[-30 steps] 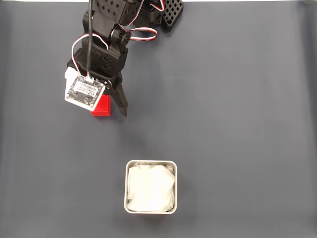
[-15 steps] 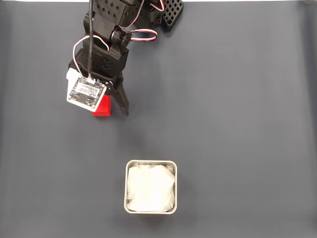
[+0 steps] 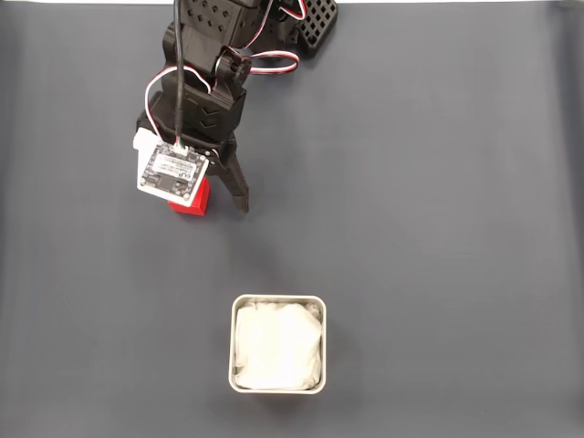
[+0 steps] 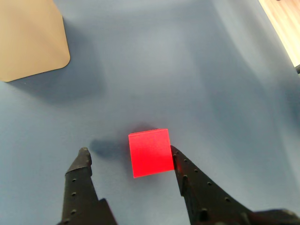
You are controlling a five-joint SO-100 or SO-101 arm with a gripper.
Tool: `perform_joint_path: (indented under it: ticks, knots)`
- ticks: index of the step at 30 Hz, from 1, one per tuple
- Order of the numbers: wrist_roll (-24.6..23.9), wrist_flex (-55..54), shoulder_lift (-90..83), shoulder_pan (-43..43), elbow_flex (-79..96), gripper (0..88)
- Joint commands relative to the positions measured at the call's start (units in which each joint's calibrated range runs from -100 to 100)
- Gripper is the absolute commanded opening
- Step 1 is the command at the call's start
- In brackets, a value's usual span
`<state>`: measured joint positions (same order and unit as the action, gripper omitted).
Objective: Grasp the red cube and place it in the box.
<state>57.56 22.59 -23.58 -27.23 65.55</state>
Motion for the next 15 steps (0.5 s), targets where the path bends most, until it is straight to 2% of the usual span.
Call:
perform_joint_path:
  ticks: [1, 15]
  knots:
    - [-0.3, -0.5, -2.8, 0.7, -0.2, 37.7]
    - [-0.4, -0.9, -3.2, 1.1, -0.2, 35.7]
